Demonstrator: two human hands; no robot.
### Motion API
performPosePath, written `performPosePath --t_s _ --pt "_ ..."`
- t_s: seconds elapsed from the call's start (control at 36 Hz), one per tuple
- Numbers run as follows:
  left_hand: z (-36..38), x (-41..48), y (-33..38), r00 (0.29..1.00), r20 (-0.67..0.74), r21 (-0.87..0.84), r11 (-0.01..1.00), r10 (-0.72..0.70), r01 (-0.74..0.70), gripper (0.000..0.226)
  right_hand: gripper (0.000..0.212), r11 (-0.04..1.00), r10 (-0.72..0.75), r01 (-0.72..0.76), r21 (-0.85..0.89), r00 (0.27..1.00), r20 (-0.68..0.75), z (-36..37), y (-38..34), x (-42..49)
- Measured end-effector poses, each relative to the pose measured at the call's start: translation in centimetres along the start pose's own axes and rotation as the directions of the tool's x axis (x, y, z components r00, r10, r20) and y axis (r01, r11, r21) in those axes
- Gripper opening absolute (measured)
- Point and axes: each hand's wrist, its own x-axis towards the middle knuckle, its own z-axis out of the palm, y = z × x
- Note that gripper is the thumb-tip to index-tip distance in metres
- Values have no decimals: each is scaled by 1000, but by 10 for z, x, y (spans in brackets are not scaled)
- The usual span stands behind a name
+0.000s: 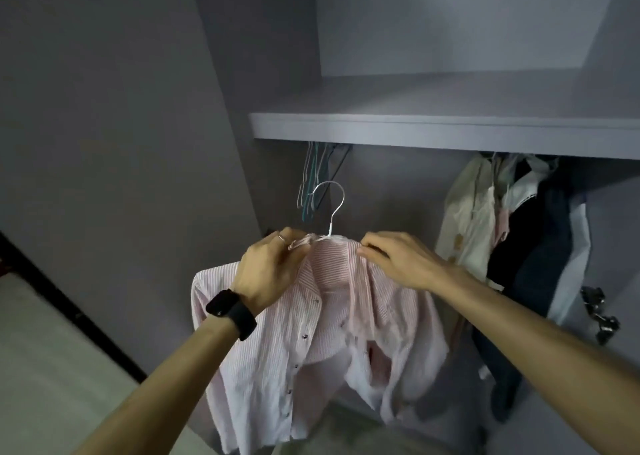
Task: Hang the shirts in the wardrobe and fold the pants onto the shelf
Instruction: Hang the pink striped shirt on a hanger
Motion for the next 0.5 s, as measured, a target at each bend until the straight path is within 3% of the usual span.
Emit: performPosePath --t_s 0.08,0.14,0.19,0.25,0.31,0.42,0.5 --pt "-9 -11 3 997 -47 -249 967 -59 45 14 24 999 27 -29 -17 993 -116 8 -1 3" --pt "-17 -12 6 993 -58 -311 947 -100 78 24 23 999 -24 19 -27 979 -204 13 -5 4" --pt "-22 -3 7 990 -66 -228 968 -121 103 31 23 994 -101 88 -58 951 -294 20 -15 3" --pt "-21 9 11 992 -3 -23 992 -127 127 39 25 987 -156 129 -97 919 -362 27 -27 4" --pt "-13 17 19 993 54 83 991 -107 102 35 28 982 -173 129 -137 906 -387 32 -38 6" --pt "5 18 34 997 -78 75 997 -3 8 21 25 987 -149 119 -110 937 -317 33 -38 3" --pt "12 20 39 998 -11 270 961 67 -62 29 28 992 -122 120 -25 962 -245 30 -30 -8"
